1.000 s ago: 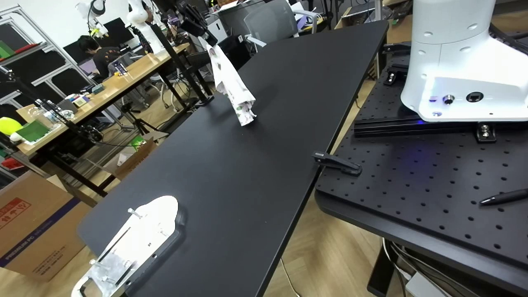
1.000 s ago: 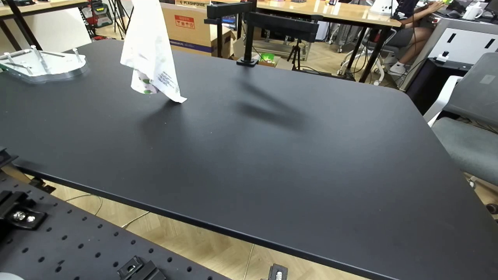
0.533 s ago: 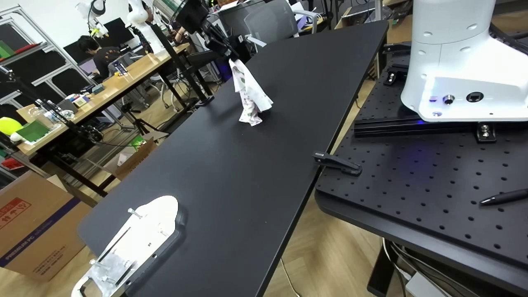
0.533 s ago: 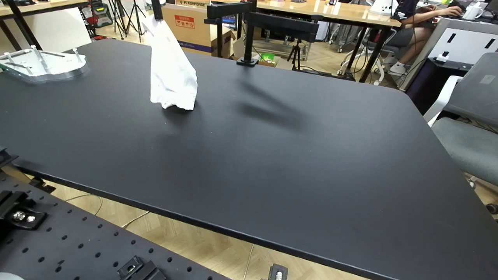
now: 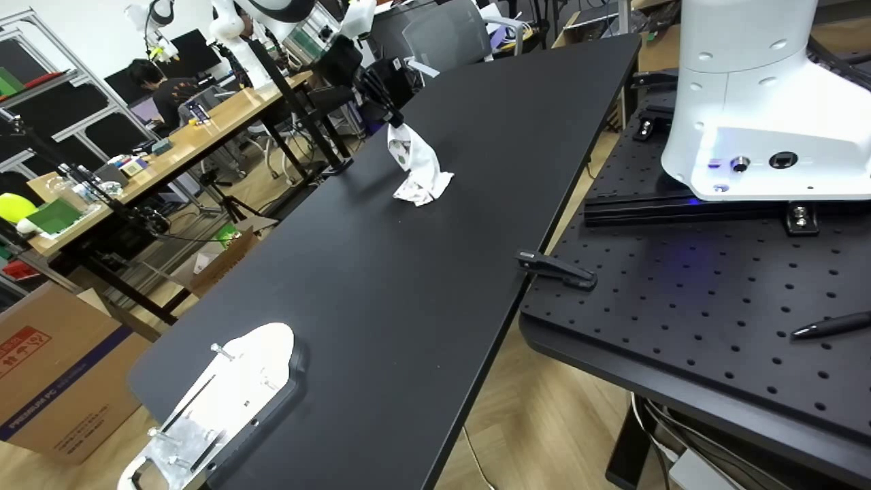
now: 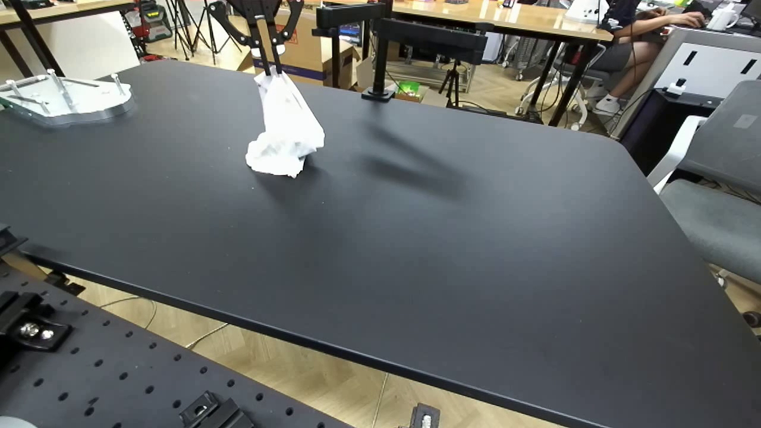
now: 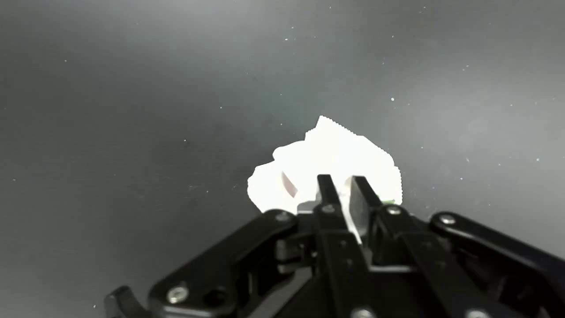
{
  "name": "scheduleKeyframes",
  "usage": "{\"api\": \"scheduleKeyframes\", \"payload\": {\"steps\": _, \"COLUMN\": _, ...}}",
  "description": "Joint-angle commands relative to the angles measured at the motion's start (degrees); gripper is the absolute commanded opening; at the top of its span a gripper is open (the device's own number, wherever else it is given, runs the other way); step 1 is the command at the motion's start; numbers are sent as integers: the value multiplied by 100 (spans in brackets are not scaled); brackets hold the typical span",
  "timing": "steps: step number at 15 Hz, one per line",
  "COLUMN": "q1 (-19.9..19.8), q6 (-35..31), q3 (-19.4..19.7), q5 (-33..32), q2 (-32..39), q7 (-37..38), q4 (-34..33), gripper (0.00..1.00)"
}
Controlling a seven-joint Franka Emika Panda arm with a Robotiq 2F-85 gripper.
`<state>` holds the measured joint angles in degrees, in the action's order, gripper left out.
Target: Unhang the cloth and put it on the table
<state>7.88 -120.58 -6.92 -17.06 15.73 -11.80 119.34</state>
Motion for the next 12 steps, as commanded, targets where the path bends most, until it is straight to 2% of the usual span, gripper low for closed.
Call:
{"api": "scheduleKeyframes", "payload": {"steps": 1, "q1": 96, "q6": 241, "q3": -21, "q5": -90, "q2": 11, "q7": 124, "q4": -32, "gripper": 47}}
{"api": "scheduleKeyframes", "payload": {"steps": 8, "q1": 337, "q6": 847, "q3": -226, "q5": -74, "q2": -3, "q7": 42, "q4": -192, "gripper": 94}}
{"api": "scheduleKeyframes", "payload": {"steps": 9, "q1": 356, "q6": 962, "q3": -255, "q5": -19, "q2": -21, "q7": 44, "q4": -228, "gripper": 98}}
{"api": "scheduleKeyframes", "payload": {"steps": 11, "q1": 365, "q6": 1223, "q3": -291, "q5": 103, "q2": -52, "q7": 30, "q4": -313, "gripper": 100}}
{"api": "scheduleKeyframes", "payload": {"steps": 12, "q1": 345, "q6": 916, "q3": -287, "q5": 33, "q2": 36, "q7": -15, "q4": -195, "gripper": 100}}
